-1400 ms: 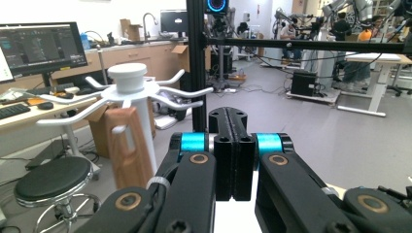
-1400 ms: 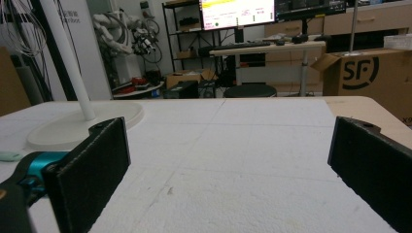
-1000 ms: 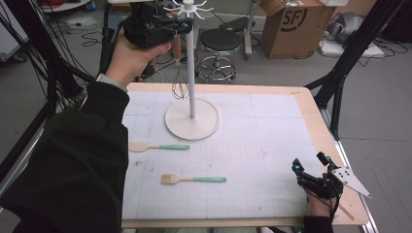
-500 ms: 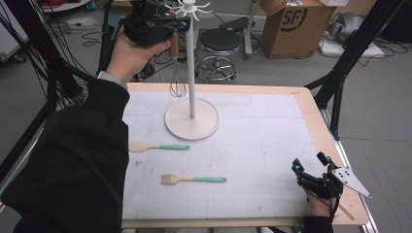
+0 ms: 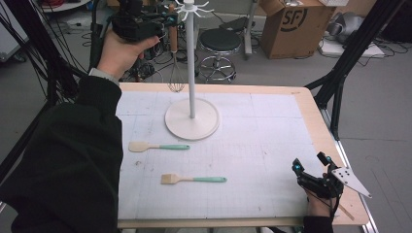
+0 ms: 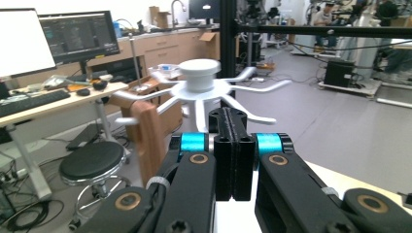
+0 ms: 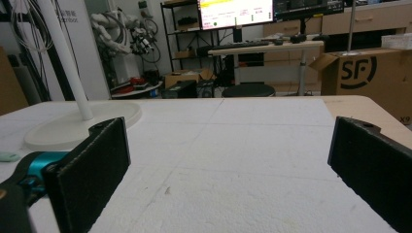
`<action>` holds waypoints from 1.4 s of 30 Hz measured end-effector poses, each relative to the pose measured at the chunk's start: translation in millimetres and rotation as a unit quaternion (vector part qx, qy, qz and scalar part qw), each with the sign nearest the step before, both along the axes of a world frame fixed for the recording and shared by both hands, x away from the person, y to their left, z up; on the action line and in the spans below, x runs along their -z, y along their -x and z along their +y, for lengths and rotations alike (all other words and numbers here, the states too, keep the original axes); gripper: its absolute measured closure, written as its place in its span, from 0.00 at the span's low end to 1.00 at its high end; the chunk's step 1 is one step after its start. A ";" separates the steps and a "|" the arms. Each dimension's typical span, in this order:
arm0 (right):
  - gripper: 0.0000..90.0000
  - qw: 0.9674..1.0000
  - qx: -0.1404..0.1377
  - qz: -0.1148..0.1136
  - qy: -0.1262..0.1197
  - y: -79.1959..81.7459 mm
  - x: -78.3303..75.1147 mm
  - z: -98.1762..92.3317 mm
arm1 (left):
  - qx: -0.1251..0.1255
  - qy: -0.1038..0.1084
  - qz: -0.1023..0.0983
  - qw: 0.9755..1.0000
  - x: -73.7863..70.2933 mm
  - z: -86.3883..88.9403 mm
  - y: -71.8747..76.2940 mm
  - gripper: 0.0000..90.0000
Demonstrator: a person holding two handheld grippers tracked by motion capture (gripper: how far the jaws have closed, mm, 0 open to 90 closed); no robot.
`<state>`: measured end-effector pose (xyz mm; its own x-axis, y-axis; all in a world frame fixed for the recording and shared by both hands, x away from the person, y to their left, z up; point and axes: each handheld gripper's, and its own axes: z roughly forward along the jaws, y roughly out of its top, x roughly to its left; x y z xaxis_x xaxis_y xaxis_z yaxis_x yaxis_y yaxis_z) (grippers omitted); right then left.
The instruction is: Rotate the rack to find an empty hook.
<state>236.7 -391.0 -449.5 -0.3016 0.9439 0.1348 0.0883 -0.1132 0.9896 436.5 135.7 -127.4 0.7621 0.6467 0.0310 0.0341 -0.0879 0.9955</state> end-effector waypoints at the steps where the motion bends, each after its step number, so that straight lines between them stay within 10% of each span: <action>1: 0.00 1.000 0.001 0.000 0.000 -0.1 0.1 0.2 | -0.003 0.000 0.000 1.000 0.3 1.6 -1.3 1.00; 20: 0.00 1.000 -0.003 0.000 0.001 0.4 -1.6 4.2 | 0.033 -0.020 -0.022 0.999 -6.7 -8.2 25.9 1.00; 42: 0.01 1.000 -0.002 -0.002 0.004 -0.5 -1.0 1.5 | 0.004 -0.016 -0.016 1.000 1.4 -3.8 7.6 1.00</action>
<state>237.2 -389.5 -448.5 -0.3052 0.9440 0.1256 0.0839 -0.1047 0.9910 428.9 131.9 -128.8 0.7655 0.6389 0.0760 0.0015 -0.1198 0.9928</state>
